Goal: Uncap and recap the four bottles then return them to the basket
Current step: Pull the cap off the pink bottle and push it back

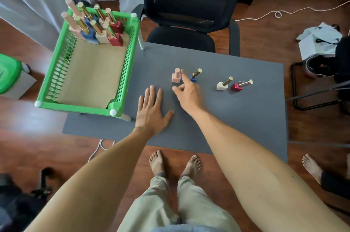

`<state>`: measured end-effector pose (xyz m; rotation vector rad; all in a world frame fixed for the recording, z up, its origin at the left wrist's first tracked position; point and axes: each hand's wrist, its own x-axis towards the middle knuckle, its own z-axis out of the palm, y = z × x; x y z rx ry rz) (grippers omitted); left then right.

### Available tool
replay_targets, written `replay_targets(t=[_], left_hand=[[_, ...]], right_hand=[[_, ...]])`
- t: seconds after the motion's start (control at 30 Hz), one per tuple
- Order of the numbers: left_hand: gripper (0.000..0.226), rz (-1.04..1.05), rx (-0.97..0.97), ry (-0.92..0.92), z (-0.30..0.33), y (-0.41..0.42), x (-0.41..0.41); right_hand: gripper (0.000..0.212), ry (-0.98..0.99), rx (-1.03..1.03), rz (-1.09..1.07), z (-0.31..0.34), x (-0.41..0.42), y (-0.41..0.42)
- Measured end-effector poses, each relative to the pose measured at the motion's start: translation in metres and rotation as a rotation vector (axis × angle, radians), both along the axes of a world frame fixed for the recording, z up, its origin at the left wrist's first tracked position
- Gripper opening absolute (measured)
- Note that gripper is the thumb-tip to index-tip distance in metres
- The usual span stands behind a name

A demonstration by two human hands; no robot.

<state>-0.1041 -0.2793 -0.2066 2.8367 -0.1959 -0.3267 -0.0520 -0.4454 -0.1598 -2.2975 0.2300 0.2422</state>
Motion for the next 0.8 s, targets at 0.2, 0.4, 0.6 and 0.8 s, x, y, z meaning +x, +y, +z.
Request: replay_targets(t=[0.2, 0.4, 0.6, 0.8], left_hand=[[0.091, 0.020, -0.036, -0.032, -0.008, 0.000, -0.003], [0.090, 0.028, -0.063, -0.037, -0.010, 0.002, -0.004], [0.091, 0.025, -0.055, 0.008, -0.002, 0.004, -0.003], [0.084, 0.020, -0.065, 0.138, 0.021, 0.006, 0.009]], right_hand=[[0.043, -0.083, 0.045, -0.058, -0.009, 0.008, 0.010], [0.021, -0.129, 0.161, -0.137, -0.009, 0.008, 0.015], [0.012, -0.088, 0.239, -0.118, -0.003, -0.004, 0.011], [0.038, -0.131, 0.243, -0.140, 0.011, -0.030, 0.002]])
